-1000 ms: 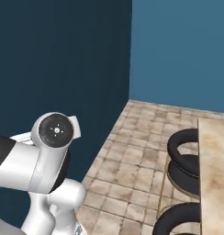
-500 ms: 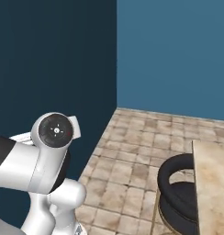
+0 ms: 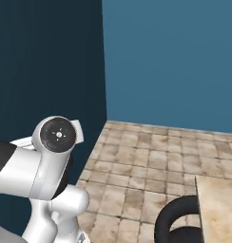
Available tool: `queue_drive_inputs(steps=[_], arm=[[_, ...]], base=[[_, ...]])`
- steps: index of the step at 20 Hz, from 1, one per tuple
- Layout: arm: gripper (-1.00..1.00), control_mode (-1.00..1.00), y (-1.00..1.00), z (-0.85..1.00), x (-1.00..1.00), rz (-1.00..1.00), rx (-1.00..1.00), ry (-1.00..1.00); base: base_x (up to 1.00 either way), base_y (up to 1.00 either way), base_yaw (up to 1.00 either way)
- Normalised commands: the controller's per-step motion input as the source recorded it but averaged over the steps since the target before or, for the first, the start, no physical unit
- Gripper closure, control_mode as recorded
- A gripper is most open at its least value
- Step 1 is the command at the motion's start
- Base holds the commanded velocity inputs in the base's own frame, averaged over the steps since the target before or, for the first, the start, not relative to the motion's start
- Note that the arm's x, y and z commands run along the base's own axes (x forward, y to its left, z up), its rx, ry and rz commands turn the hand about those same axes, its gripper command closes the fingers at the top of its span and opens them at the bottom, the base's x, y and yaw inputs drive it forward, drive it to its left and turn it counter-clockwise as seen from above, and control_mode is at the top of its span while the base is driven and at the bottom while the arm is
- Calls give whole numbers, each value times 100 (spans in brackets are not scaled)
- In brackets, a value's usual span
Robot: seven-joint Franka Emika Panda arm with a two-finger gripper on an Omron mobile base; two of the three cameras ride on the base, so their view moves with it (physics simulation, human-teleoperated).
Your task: Pick the water bottle, boxed drink from the counter and place them in the open cabinet.
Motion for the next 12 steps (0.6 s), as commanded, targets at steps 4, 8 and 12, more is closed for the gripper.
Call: queue_drive_inputs(steps=[4, 8, 12], arm=[[-100, 100, 0, 0, 0, 0, 0, 0], [-100, 100, 0, 0, 0, 0, 0, 0], [-100, 100, 0, 0, 0, 0, 0, 0]], base=[[85, 15, -20], [85, 15, -20], [83, 16, -24]])
